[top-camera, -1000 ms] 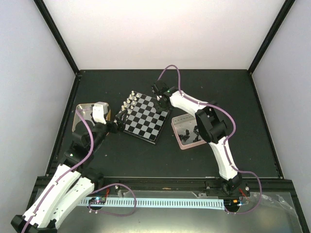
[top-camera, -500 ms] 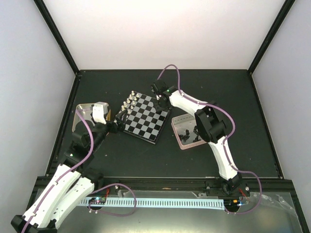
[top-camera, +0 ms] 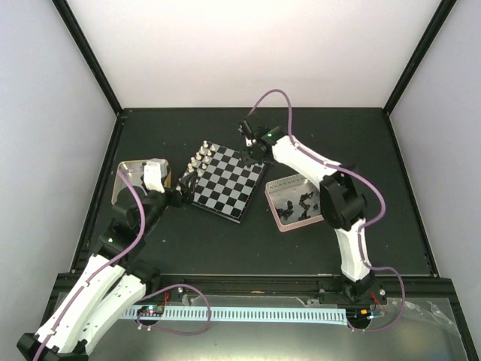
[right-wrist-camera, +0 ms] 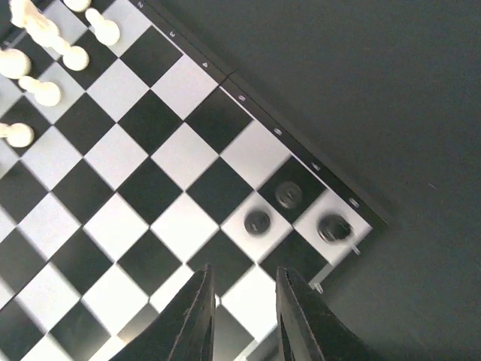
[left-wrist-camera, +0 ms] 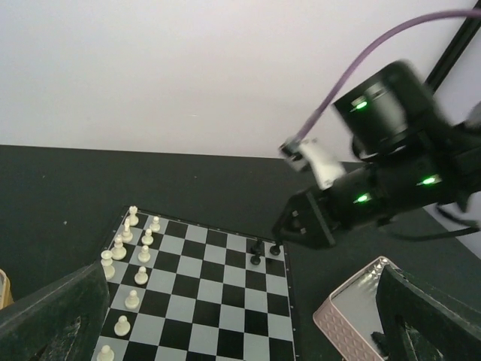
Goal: Set up the chess pieces on the board
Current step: Place the chess piece on the chessboard, then adjust the chess piece on the chessboard.
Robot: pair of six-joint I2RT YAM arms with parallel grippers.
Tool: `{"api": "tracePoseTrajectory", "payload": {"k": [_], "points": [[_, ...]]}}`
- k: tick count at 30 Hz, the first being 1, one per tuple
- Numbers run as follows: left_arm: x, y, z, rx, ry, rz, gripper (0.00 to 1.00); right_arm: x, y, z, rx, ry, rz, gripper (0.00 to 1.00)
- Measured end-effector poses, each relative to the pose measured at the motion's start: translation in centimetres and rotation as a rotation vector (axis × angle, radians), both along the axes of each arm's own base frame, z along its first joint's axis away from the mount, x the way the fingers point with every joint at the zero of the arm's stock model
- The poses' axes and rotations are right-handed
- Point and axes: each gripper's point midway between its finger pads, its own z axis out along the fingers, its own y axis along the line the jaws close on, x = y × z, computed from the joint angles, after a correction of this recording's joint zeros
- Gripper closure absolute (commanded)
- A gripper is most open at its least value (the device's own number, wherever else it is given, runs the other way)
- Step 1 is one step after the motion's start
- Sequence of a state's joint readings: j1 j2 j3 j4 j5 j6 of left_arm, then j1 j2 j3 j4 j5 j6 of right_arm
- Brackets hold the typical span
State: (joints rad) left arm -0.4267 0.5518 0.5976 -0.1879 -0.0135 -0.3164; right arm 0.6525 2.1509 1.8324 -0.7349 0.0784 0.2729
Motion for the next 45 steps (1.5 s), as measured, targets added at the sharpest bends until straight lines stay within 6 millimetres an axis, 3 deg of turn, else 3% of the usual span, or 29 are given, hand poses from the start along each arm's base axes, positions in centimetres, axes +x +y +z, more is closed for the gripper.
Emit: {"api": "tracePoseTrajectory", "payload": {"k": [5, 9, 13, 15, 18, 20, 24, 29, 32, 35, 41, 45], "points": [[-0.3, -0.6, -0.1, -0.001, 0.01, -0.038, 0.01, -2.6, -3.0, 5.3, 0.064, -0.063, -0.085, 0.75], [-1.0, -1.6, -0.2, -0.005, 0.024, -0.107, 0.01, -6.1, -7.6, 6.4, 0.097, -0.067, -0.194, 0.71], [-1.7, -2.9, -0.4, -0.013, 0.052, -0.193, 0.02, -9.0, -11.9, 4.0, 0.084, -0.011, -0.296, 0.67], [-1.9, -3.5, -0.9, -0.016, 0.073, -0.23, 0.03, -10.4, -13.4, 1.7, 0.063, 0.037, -0.333, 0.67], [-1.6, -4.5, -2.2, -0.017, 0.132, -0.27, 0.07, -11.8, -14.4, -1.3, 0.026, 0.114, -0.351, 0.67], [-1.1, -5.1, -3.2, -0.016, 0.18, -0.284, 0.12, -11.5, -14.2, -2.1, 0.018, 0.132, -0.35, 0.67], [1.2, -6.7, -5.3, -0.005, 0.303, -0.301, 0.25, -10.3, -13.4, -1.9, 0.04, 0.109, -0.344, 0.68], [6.1, -10.0, -7.6, 0.042, 0.464, -0.308, 0.42, -9.4, -13.6, -1.5, 0.066, 0.071, -0.359, 0.68], [9.4, -12.3, -8.8, 0.084, 0.522, -0.299, 0.5, -10.0, -14.2, -1.8, 0.072, 0.067, -0.367, 0.69], [12.7, -14.6, -10.8, 0.13, 0.577, -0.284, 0.53, -10.8, -14.8, -2.3, 0.077, 0.074, -0.372, 0.69], [16.4, -16.9, -16.5, 0.224, 0.699, -0.275, 0.56, -11.9, -15.6, -3.0, 0.084, 0.08, -0.381, 0.69], [17.2, -17.3, -19.1, 0.264, 0.746, -0.271, 0.56, -12.2, -15.9, -3.5, 0.08, 0.091, -0.386, 0.7]]}}
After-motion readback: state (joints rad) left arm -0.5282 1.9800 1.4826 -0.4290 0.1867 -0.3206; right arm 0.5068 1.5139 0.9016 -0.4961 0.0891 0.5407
